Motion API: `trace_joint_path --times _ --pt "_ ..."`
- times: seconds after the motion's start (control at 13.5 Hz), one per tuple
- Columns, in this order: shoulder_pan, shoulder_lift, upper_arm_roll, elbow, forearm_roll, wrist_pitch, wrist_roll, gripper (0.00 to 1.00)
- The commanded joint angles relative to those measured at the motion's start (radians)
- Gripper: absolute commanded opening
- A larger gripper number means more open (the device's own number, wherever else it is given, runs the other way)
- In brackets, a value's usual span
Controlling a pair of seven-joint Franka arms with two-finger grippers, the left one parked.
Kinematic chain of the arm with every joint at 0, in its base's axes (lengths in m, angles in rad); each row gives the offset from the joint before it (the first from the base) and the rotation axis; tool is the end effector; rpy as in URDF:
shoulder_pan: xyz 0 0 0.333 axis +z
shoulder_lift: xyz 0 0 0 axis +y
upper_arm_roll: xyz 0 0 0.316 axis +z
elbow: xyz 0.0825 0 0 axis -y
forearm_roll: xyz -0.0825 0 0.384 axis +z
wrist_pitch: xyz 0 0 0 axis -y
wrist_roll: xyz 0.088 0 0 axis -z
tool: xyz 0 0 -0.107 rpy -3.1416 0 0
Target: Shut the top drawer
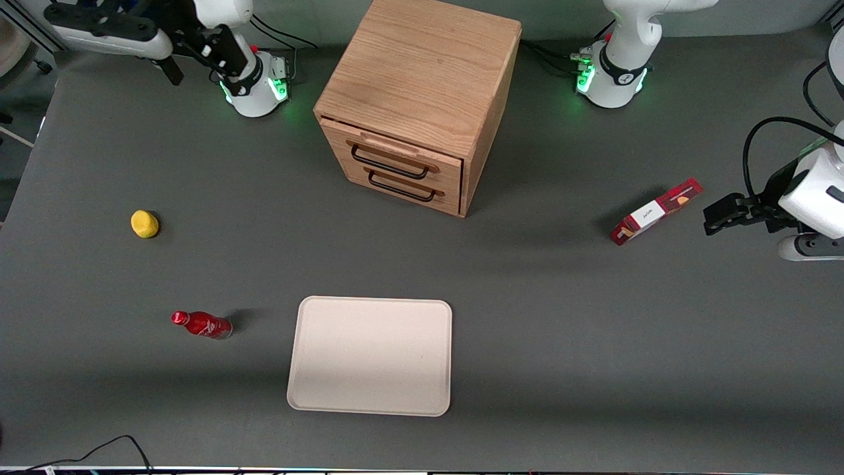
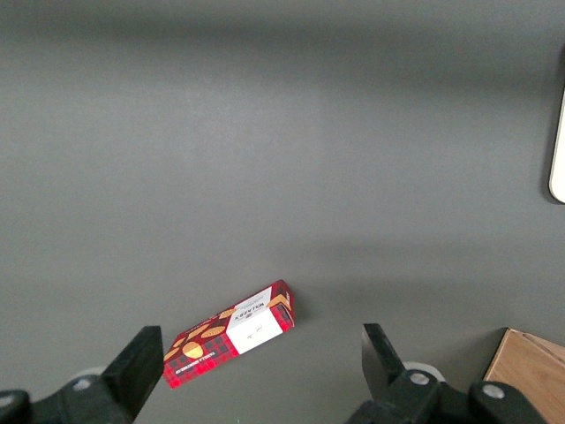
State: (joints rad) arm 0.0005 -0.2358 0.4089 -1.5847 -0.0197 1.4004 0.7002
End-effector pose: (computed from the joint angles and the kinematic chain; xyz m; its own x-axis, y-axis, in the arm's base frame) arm 0.4142 0.2106 0.7121 0.9508 -0.2940 0.0974 -0.3008 -0.9515 0.0645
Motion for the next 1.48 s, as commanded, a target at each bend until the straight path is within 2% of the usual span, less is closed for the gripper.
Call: trace_joint_path --times 0.0,0.3,0.44,0.89,1.03,1.4 --pt "0.004 -0.023 -0.151 -0.026 0.016 -0.073 -0.031 1.0" --pt "0.0 -0.065 -0.31 -0.107 0.023 0.001 -0.365 1.0" --pt "0.001 -0.076 -0.349 -0.177 0.023 0.083 -0.375 1.0" --pt "-0.001 -0.143 -0.352 -0.425 0.021 0.313 -0.386 1.0" --pt "-0.004 -0.111 -0.352 -0.405 0.018 0.324 -0.413 1.0" --pt "-0.005 0.007 -0.377 -0.235 0.009 0.312 -0.407 1.0"
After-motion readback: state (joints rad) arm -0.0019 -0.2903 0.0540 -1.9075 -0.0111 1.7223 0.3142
